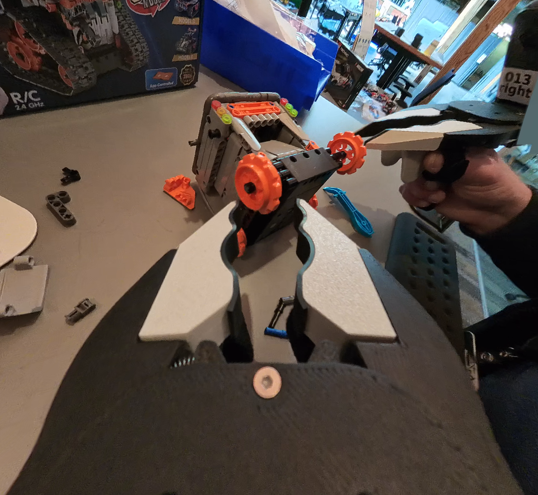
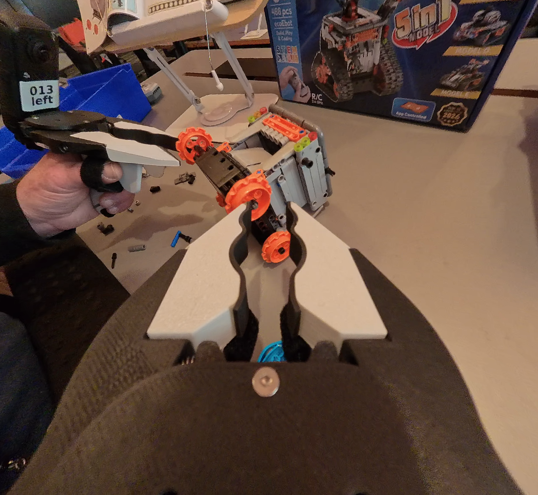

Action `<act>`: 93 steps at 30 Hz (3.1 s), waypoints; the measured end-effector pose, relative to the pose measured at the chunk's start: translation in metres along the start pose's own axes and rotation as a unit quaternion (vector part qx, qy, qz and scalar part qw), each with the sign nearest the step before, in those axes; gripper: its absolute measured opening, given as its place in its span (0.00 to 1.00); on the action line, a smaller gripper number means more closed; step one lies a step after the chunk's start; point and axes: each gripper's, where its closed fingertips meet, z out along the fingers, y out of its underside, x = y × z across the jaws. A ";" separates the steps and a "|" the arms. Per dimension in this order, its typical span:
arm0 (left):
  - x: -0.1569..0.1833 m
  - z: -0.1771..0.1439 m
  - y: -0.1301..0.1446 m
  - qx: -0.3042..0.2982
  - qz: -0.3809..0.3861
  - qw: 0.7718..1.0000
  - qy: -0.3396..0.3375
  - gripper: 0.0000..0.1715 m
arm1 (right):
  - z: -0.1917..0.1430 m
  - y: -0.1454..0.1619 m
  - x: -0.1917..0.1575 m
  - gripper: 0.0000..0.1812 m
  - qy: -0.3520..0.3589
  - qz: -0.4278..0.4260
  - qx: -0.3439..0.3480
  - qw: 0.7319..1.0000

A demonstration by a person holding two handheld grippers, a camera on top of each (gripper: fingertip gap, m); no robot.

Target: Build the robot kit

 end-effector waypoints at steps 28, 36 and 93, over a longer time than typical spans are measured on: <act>0.004 -0.012 0.001 0.039 -0.019 0.996 0.075 0.22 | 0.011 0.006 -0.010 0.15 0.008 -0.004 -0.116 0.993; 0.004 -0.003 -0.014 0.035 -0.057 0.990 0.121 0.26 | 0.010 -0.013 0.006 0.23 0.011 0.016 -0.117 0.993; 0.035 0.043 -0.003 -0.041 -0.072 0.995 0.064 0.17 | 0.048 -0.021 0.035 0.19 -0.147 0.023 -0.120 0.982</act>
